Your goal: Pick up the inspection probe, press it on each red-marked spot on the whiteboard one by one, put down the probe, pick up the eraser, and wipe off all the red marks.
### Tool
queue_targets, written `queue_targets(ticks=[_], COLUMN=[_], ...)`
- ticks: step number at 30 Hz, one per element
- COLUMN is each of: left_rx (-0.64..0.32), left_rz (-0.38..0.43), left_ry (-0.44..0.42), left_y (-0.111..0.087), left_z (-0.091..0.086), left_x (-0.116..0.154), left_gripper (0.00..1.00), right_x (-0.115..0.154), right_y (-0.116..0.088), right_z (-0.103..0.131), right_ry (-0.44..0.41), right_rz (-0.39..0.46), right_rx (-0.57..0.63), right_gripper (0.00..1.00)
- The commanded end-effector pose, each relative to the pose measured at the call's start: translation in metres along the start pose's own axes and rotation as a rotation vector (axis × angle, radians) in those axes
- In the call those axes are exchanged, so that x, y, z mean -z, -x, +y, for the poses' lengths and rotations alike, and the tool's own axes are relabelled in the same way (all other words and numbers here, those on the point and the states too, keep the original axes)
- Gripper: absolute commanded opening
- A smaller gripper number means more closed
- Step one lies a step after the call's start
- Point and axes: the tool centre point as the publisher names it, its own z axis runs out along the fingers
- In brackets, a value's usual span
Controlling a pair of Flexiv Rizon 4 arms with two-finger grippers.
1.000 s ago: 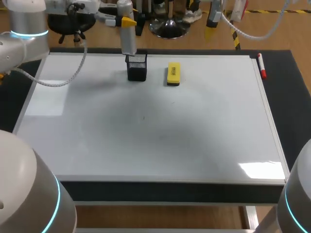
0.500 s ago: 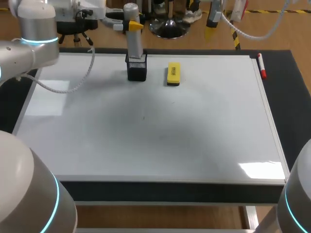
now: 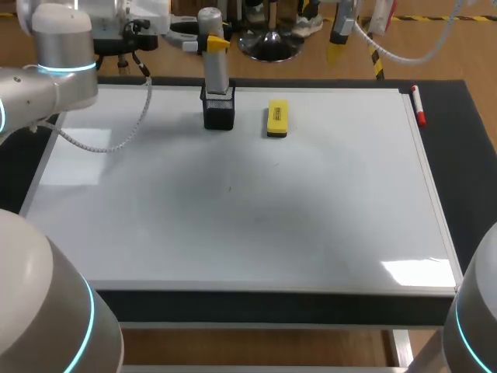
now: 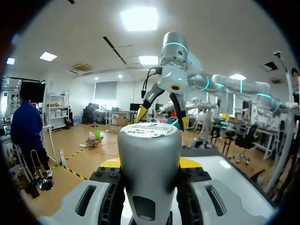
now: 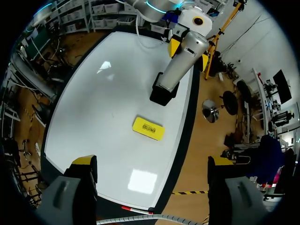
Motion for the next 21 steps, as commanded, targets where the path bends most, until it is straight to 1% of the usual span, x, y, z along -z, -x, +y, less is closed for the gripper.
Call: queue_targets(ticks=[1,12,21], left_rx=[0.0,0.007,0.019], left_rz=[-0.015,-0.032,-0.036], left_ry=[-0.01,-0.006,0.0], left_y=[0.001,0.006,0.011], left_z=[0.004,0.011,0.02], left_x=[-0.001,-0.004,-0.005], left_gripper=[0.0,0.0,0.0], right_x=[0.001,0.001,0.001], right_y=[0.0,0.0,0.0], right_z=[0.0,0.0,0.0], right_ry=[-0.003,-0.003,-0.003], right_rz=[0.002,0.002,0.002], right_rx=[0.001,0.001,0.001], right_gripper=[1.0,1.0,1.0])
